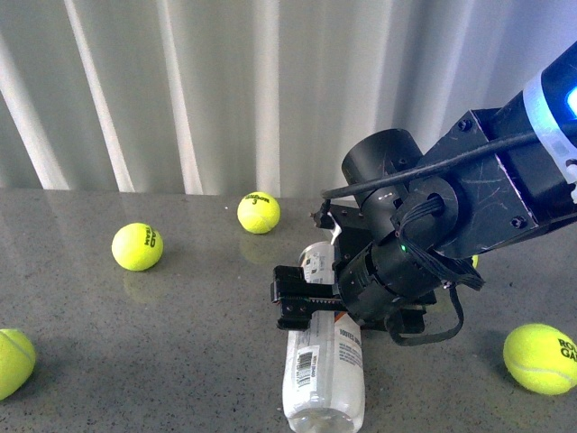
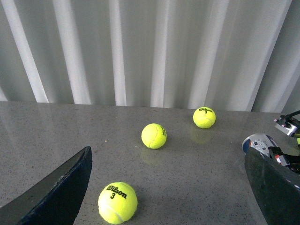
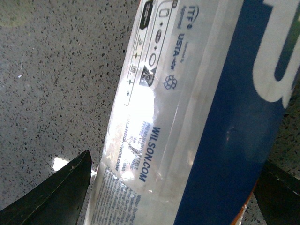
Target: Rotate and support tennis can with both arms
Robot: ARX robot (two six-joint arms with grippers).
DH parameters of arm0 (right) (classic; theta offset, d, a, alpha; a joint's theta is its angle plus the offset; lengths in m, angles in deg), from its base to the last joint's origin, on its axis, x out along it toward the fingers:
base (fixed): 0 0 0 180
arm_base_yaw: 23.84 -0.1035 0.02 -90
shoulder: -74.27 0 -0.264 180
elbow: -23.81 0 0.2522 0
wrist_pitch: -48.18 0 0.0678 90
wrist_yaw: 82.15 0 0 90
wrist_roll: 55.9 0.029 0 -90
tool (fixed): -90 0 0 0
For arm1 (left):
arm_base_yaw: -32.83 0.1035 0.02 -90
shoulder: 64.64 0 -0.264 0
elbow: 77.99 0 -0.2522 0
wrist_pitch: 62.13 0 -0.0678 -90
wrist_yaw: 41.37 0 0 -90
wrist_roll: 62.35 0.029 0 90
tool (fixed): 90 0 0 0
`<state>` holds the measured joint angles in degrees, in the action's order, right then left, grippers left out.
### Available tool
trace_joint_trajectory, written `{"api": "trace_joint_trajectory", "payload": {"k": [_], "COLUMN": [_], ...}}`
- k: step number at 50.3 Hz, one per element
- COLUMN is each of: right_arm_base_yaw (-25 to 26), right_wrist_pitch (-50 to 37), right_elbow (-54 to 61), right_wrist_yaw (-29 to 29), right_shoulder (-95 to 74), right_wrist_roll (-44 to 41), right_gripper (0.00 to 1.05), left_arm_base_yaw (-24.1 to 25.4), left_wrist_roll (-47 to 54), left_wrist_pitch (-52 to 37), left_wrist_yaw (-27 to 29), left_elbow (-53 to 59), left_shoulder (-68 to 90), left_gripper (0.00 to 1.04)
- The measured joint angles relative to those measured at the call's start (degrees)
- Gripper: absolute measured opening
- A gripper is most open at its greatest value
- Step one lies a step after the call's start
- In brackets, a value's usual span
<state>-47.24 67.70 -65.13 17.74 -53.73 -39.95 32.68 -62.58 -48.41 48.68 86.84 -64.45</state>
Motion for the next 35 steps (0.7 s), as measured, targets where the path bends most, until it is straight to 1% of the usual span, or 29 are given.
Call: {"api": "trace_joint_trajectory", "payload": {"k": [3,5,6,8,10,13,19,23,25,26,27,29,31,35], "right_arm_base_yaw": [-0.07,-0.04,0.02,0.31,0.55,1.05,1.46,1.75,1.88,1.95,1.95,2.14,2.40,2.95], "right_wrist_pitch": [-0.46,-0.90,-0.92,-0.68,-0.55,0.07,-0.92,-4.07,-4.33,-4.48,-4.70,-5.97,-7.61,-6.08], "right_elbow": [0.35,1.42,1.79,3.04,4.13,5.70,8.33,10.93,11.32,11.61,11.78,12.44,12.68,11.43], "right_wrist_yaw": [0.07,0.15,0.33,1.51,1.88,2.29,3.67,5.88,6.84,7.48,7.56,8.33,9.77,10.49], "right_shoulder": [0.22,0.83,1.05,1.81,2.49,3.67,5.64,7.26,7.72,8.07,8.22,8.72,8.83,8.41], "right_wrist_roll": [-2.58,-6.36,-7.10,-11.52,-14.53,-21.68,-32.83,-44.17,-47.95,-51.74,-52.63,-59.76,-69.77,-82.75], "right_gripper": [0.82,0.74,0.71,0.64,0.60,0.52,0.43,0.36,0.34,0.33,0.32,0.29,0.26,0.21], "left_arm_base_yaw": [0.00,0.00,0.00,0.00,0.00,0.00,0.00,0.00,0.00,0.00,0.00,0.00,0.00,0.00], "left_wrist_roll": [0.00,0.00,-0.02,0.00,-0.02,0.00,0.00,0.00,-0.02,-0.02,0.00,0.00,0.00,-0.02], "left_wrist_pitch": [0.00,0.00,0.00,0.00,0.00,0.00,0.00,0.00,0.00,0.00,0.00,0.00,0.00,0.00], "left_wrist_yaw": [0.00,0.00,0.00,0.00,0.00,0.00,0.00,0.00,0.00,0.00,0.00,-0.02,-0.02,0.00], "left_elbow": [0.00,0.00,0.00,0.00,0.00,0.00,0.00,0.00,0.00,0.00,0.00,0.00,0.00,0.00], "left_shoulder": [0.00,-0.02,-0.02,0.00,0.00,0.00,0.00,0.00,0.00,0.00,0.00,0.00,0.00,0.00], "left_gripper": [0.98,0.98,0.98,0.98,0.98,0.98,0.98,0.98,0.98,0.98,0.98,0.98,0.98,0.98]}}
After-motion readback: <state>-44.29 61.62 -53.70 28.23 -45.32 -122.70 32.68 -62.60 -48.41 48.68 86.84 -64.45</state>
